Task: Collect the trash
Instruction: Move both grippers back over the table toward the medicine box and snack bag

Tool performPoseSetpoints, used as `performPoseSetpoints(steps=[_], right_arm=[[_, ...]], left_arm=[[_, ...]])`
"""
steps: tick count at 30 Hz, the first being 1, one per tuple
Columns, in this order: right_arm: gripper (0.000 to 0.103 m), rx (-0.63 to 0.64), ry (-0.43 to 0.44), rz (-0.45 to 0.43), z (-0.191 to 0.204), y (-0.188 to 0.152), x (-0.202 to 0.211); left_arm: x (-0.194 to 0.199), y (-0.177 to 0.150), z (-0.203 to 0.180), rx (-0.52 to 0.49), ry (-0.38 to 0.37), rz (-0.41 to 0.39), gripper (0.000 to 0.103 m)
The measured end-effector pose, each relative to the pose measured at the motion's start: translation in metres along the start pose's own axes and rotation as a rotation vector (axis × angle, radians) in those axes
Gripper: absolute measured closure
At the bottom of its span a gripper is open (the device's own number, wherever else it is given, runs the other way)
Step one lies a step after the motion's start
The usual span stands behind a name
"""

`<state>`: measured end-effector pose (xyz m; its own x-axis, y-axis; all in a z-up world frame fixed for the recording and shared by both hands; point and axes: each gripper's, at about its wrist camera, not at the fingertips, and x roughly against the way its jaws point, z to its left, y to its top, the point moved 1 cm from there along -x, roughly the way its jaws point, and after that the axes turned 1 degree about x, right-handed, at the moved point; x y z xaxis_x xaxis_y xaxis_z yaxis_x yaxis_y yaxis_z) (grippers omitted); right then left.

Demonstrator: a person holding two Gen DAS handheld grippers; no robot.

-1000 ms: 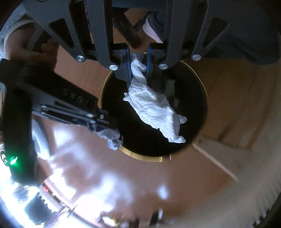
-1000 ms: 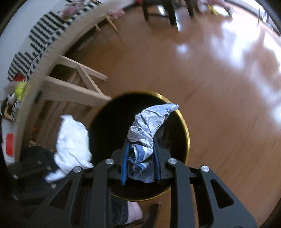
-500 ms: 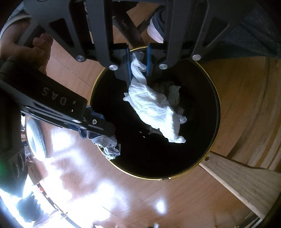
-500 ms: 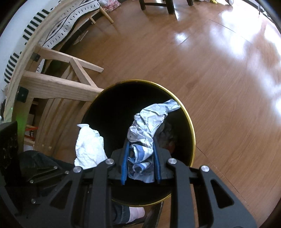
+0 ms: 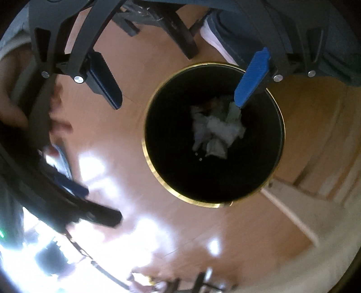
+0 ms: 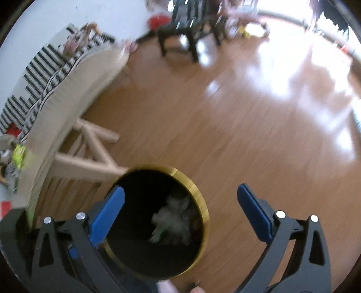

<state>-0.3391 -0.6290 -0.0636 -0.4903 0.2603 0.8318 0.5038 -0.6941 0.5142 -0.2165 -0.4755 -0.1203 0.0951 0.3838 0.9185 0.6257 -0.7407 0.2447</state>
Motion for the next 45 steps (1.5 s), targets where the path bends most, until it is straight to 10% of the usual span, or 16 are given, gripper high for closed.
performPoseSetpoints(steps=[6, 10, 17, 22, 45], right_arm=[[0.006, 0.133, 0.027, -0.134, 0.048, 0.021, 0.027], [0.006, 0.288, 0.135, -0.083, 0.120, 0.026, 0.017], [0.006, 0.582, 0.266, -0.010, 0.257, -0.004, 0.003], [0.006, 0.803, 0.262, 0.057, 0.337, -0.027, -0.017], [0.005, 1.063, 0.469, 0.094, 0.508, 0.008, -0.091]], left_arm=[[0.088, 0.000, 0.012, -0.029, 0.023, -0.189, 0.006], [0.154, -0.006, 0.090, 0.101, 0.184, -0.329, 0.006], [0.221, -0.048, 0.237, 0.394, 0.383, -0.354, 0.006], [0.238, -0.051, 0.306, 0.387, 0.467, -0.268, 0.006], [0.231, 0.001, 0.393, 0.112, 0.391, -0.259, 0.005]])
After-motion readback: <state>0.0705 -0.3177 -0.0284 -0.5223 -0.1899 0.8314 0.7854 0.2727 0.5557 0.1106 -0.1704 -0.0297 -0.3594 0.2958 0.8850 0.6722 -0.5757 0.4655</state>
